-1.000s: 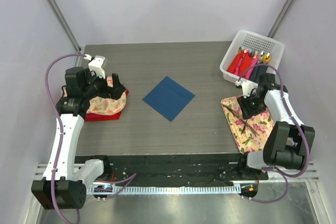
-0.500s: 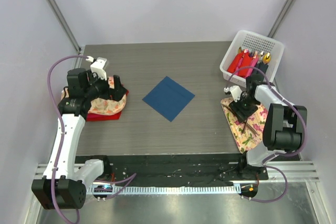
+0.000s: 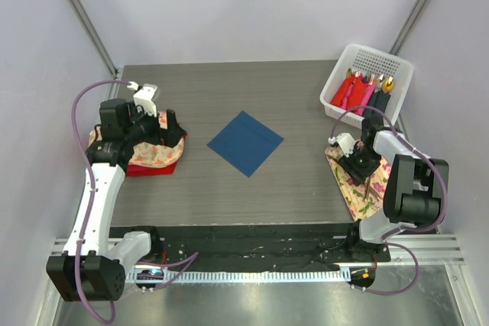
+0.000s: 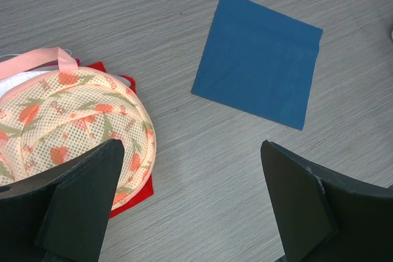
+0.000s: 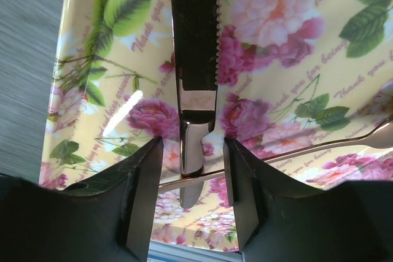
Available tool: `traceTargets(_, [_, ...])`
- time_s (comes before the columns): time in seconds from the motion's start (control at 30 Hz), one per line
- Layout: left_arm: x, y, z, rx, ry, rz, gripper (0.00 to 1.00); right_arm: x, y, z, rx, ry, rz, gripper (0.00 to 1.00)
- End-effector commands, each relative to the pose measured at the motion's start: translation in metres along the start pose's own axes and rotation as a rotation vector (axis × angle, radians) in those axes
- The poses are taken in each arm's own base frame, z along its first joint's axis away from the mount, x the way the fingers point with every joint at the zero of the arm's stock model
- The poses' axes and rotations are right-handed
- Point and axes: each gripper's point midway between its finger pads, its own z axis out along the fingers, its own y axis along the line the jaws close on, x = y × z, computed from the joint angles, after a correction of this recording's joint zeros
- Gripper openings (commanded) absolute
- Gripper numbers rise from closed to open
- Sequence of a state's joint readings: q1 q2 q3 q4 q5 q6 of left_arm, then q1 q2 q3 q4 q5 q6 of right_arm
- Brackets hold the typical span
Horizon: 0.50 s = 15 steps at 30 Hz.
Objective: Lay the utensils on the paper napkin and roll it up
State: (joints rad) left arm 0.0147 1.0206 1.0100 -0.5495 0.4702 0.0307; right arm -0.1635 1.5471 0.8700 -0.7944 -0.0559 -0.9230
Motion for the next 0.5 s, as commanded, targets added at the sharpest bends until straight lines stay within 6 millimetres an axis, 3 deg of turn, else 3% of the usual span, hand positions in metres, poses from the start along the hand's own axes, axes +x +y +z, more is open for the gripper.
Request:
traceTargets(0.0, [-0.012, 0.0, 0.003, 0.009, -0.04, 0.03, 1.0, 0.014, 0.0, -0.006, 0.005, 0.02, -0.023, 0.52])
traceTargets(0.1, [-0.011, 0.001, 0.004, 0.006, -0.036, 0.028, 1.0, -0.001, 0.005, -0.006, -0.028, -0.028, 0.004, 0.51])
traceTargets(0.23, [-0.012, 0.004, 0.004, -0.013, -0.038, 0.03, 1.0, -0.003, 0.01, 0.002, -0.029, -0.022, -0.011, 0.49])
traceTargets(0.33, [-0.013, 0.006, 0.002, -0.025, -0.041, 0.034, 1.0, 0.0, 0.014, 0.013, -0.008, -0.01, -0.035, 0.4])
traceTargets(0.47, [-0.015, 0.007, 0.003, -0.029, -0.042, 0.033, 1.0, 0.005, 0.019, 0.022, 0.001, -0.001, -0.03, 0.12])
